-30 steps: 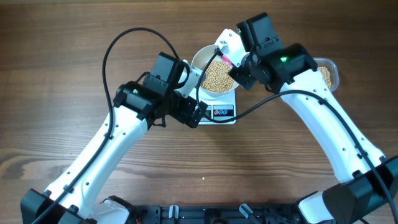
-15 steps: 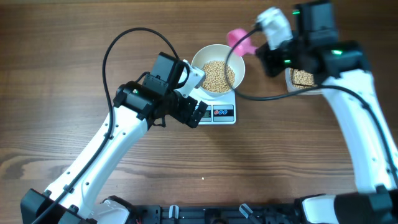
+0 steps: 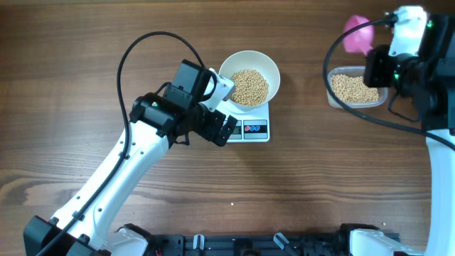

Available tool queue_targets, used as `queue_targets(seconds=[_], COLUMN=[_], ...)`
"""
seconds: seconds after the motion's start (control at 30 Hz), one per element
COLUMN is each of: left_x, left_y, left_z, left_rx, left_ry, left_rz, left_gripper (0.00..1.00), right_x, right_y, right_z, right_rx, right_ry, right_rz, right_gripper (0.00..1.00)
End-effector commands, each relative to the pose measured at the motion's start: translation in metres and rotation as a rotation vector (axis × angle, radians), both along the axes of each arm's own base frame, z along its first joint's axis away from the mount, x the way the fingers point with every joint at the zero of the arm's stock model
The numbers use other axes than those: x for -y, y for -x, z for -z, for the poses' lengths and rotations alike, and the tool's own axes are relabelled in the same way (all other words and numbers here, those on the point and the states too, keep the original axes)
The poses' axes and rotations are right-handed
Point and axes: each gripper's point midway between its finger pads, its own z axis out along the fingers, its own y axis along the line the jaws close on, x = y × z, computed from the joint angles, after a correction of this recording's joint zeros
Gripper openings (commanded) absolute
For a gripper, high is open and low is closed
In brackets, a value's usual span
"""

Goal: Scoop item into bowl and weigh 150g on scale
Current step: 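Move the empty scoop back over the soybean tub with the right gripper, then scoop soybeans from the tub with the pink scoop, right gripper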

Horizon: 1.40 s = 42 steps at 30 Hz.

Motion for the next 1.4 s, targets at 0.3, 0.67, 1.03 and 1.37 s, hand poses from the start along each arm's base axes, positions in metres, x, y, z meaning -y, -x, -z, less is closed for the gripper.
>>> queue_targets(seconds=[0.3, 0.67, 1.03, 1.37], left_x=[-0.001, -0.001, -0.001, -0.001], left_y=[-0.002, -0.002, -0.002, -0.002], left_z=[-0.012, -0.012, -0.012, -0.012], left_rx=[0.030, 0.030, 0.030, 0.030], left_ry=[0.015, 0.015, 0.015, 0.015], left_rz=[-0.014, -0.014, -0.014, -0.014], left_gripper=[1.00, 1.00, 1.00, 1.00], right_x=[0.041, 0.027, 0.041, 0.037], right_y=[-0.010, -0.022, -0.006, -0.016], right_z=[0.056, 0.113, 0.122, 0.164], right_rx=[-0.219, -0.403, -0.497, -0.623], right_ry=[0.165, 0.239, 0.321, 0.427], right_rz=[0.212, 0.149, 0.177, 0.074], right_gripper=[0.04, 0.04, 0.04, 0.04])
